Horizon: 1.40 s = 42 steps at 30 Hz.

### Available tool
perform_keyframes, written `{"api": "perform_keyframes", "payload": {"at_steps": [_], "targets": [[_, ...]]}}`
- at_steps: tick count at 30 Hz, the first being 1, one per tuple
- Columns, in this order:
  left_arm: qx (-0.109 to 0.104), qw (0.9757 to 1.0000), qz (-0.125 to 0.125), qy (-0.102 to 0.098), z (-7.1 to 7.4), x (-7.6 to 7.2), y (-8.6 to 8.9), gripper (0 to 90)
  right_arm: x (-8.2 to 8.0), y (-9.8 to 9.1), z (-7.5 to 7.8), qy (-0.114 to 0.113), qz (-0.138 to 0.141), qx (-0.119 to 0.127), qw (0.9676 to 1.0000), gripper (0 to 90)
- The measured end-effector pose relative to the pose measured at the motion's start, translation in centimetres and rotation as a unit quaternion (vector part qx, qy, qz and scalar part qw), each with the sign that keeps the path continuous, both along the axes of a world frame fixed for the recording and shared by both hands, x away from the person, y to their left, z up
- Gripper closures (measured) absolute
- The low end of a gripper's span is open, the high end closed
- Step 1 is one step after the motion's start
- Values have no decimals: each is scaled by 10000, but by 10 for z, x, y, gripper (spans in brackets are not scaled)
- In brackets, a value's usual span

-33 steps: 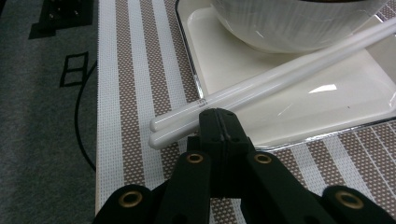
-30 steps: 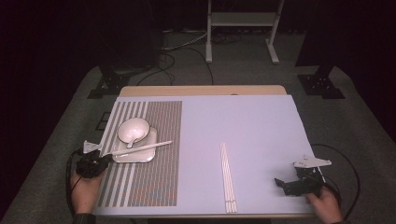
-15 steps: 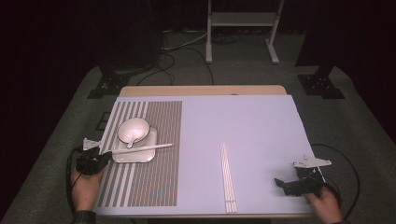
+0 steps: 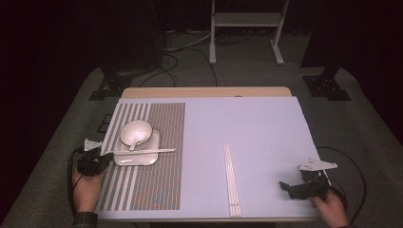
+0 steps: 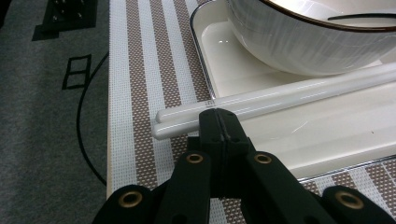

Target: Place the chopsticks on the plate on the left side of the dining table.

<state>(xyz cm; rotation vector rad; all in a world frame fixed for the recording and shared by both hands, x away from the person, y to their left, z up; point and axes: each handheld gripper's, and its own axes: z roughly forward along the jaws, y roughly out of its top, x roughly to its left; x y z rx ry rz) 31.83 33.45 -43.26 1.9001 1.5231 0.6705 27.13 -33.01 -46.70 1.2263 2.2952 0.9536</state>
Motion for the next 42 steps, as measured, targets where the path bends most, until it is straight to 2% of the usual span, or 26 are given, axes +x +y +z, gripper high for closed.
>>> {"api": "perform_keyframes", "payload": {"at_steps": [3,7,17,19,23,28,42], "targets": [[-49,10000,7,-53,4,-3,2,898,0,0,0,-3,-1,-1,10000,0],[-65,9997,134,-184,11,-7,11,898,0,0,0,-4,0,-1,10000,0],[-27,9990,413,-189,8,-2,34,898,0,0,0,-5,3,-2,10000,0],[59,9990,415,-171,7,2,36,898,0,0,0,1,0,0,10000,0],[113,9989,453,-81,1,8,37,898,0,0,0,-5,2,-1,10000,0],[76,9991,425,-7,-4,12,36,898,0,0,0,-2,0,1,10000,0],[64,9993,372,16,-6,14,32,898,0,0,0,-7,2,-1,10000,0]]}}
